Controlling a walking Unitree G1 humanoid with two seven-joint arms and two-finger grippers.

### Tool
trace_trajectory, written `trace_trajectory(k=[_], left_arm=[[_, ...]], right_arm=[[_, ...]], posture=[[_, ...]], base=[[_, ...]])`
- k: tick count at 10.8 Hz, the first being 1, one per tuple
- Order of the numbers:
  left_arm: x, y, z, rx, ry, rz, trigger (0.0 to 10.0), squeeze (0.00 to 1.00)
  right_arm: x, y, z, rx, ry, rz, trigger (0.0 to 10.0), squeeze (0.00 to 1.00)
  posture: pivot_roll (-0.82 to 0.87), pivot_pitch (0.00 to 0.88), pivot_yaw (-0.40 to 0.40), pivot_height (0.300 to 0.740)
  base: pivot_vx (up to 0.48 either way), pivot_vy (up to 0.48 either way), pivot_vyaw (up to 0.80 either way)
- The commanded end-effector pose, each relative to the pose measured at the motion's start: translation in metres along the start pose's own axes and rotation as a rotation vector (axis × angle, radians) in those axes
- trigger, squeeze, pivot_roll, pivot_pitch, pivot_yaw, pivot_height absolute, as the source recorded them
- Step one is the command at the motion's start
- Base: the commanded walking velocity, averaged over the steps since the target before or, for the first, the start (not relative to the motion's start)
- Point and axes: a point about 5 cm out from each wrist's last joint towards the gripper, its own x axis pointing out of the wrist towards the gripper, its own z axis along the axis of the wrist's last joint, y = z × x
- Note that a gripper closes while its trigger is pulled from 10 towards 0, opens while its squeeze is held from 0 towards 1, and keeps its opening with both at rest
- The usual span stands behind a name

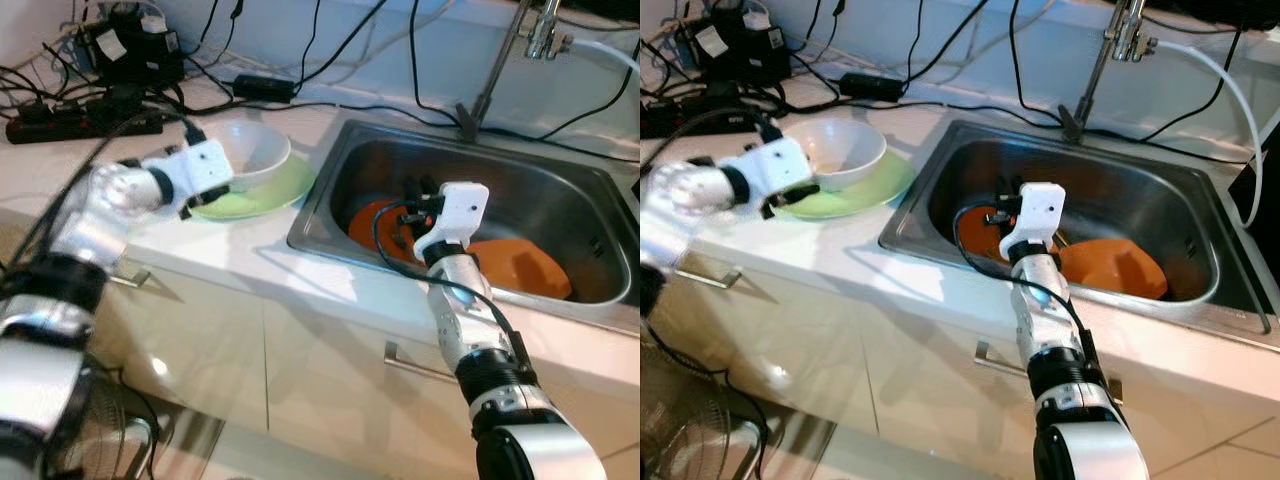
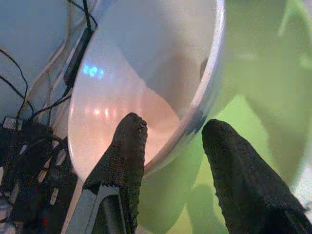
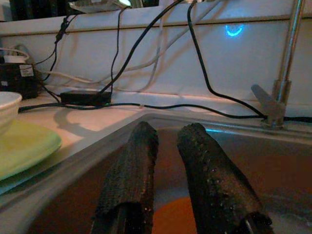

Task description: Kitchen organization

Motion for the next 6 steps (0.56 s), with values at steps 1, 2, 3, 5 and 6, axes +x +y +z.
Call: trace_trajectory(k=[1,2,3,5,6], left_arm=[[0.005,-0.003,0.004,0.027,0.008,-0.01,10.0,0.0],[0.011,-0.008,0.005,0.061,0.028,-0.029,10.0,0.0],[0.016,-0.011,0.006,0.105,0.05,-0.035,10.0,0.0],[0.022,-0.016,0.009,0.136,0.059,-0.042,0.0,0.0],[0.024,-0.019,0.008,0.149,0.067,-0.036,0.0,0.0]], right_arm=[[0.002,-0.004,0.006,0.003,-0.021,-0.017,10.0,0.0],[0.002,-0.005,0.005,0.003,-0.021,-0.02,10.0,0.0],[0.001,-0.006,0.005,0.0,-0.02,-0.025,10.0,0.0],[0.002,-0.007,0.005,-0.002,-0.018,-0.033,10.0,0.0],[0.001,-0.007,0.005,-0.002,-0.016,-0.035,10.0,0.0]], posture=[[0.26,0.008,-0.04,0.74],[0.26,0.006,-0.04,0.74],[0.26,0.005,-0.038,0.74],[0.25,0.0,-0.035,0.74],[0.25,0.001,-0.035,0.74]], base=[[0.0,0.0,0.0],[0.0,0.0,0.0],[0.0,0.0,0.0],[0.0,0.0,0.0],[0.0,0.0,0.0]])
